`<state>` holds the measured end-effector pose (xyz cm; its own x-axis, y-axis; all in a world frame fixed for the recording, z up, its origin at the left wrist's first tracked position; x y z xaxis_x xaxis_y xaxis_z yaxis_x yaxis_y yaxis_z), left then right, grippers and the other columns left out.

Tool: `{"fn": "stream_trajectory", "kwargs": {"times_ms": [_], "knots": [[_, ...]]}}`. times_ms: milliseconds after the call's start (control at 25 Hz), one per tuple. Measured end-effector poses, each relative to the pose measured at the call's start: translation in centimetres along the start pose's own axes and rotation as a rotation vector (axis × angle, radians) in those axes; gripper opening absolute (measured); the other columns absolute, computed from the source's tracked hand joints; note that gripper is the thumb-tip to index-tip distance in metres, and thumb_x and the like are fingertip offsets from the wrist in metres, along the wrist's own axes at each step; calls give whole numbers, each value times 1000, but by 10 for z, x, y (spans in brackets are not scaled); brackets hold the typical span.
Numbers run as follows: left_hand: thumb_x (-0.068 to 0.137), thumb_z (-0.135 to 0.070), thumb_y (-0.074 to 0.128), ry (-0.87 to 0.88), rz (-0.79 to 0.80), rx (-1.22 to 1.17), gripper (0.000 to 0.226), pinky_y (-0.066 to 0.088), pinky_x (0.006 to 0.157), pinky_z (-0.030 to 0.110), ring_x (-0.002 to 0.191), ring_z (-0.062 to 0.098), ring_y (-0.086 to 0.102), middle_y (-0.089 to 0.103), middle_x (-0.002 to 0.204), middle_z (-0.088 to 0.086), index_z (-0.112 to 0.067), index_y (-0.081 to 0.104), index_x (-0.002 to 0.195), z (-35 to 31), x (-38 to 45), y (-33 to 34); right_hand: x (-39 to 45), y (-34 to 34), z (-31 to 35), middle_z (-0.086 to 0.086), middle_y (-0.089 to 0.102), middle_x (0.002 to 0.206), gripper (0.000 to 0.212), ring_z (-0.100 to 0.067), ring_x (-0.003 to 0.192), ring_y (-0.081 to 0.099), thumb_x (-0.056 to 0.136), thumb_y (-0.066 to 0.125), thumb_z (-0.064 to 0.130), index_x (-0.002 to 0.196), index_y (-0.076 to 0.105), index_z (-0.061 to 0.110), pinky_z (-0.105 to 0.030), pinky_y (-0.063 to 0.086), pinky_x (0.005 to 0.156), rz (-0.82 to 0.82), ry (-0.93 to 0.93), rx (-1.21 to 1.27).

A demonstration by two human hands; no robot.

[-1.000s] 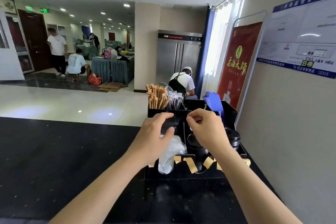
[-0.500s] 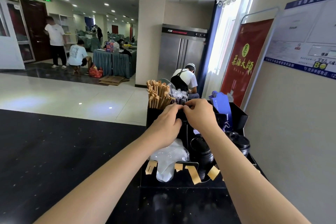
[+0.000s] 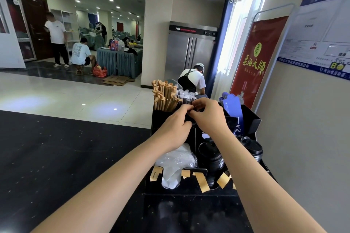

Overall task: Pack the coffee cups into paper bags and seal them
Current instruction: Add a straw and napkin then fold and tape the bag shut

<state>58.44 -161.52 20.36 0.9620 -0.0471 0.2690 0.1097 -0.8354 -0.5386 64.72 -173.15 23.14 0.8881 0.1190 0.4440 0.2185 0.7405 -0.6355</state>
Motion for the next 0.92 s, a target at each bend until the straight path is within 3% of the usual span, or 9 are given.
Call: {"fn": "stream_trajectory", "kwargs": {"times_ms": [120,240,320,680,800,920], "knots": [[102,-9,42,28,-54,7,52,52,97,39,119,25,59,52,142,6,-25,38,151,0,0,-4,4,1,-2,12,71,85,15,-15,88,69,87,74,29,101,75,25,-40,57,84,-27,14,3],[102,-10,41,18,-53,-26,52,55,96,48,113,25,62,47,148,0,-27,36,150,4,-1,-5,9,5,0,12,71,80,16,-16,84,70,84,76,34,98,77,24,-44,58,84,-37,17,-17],[102,-10,42,4,-51,-38,54,57,92,49,105,23,65,45,150,-2,-29,32,152,10,-1,-6,10,9,1,11,72,79,12,-17,83,70,85,75,33,93,77,24,-45,57,84,-34,22,-23],[105,-13,41,-11,-12,-42,62,49,108,47,132,27,54,27,166,-8,-28,18,161,10,-4,-2,14,-1,8,8,72,78,7,-16,78,69,88,73,27,86,75,20,-41,60,77,-50,7,57],[104,-13,39,-50,-39,-64,63,53,100,49,119,26,61,40,157,1,-30,18,160,10,1,-2,15,4,5,9,72,78,6,-20,86,69,83,75,33,83,72,27,-45,55,88,-3,41,-74],[102,-12,37,-95,-68,-96,61,57,90,51,102,24,67,60,127,4,-32,23,157,10,4,-3,17,12,5,10,71,79,14,-21,90,65,83,73,41,86,76,28,-42,46,94,15,76,-161]]}}
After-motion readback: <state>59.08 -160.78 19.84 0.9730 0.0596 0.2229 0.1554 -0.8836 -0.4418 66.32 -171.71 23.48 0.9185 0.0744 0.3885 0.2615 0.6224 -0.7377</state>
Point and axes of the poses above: each hand's wrist, its own x-axis towards the middle knuckle, its own y-axis out of the palm, z = x × y, the point moved 7 cm from there along x, towards the middle knuckle
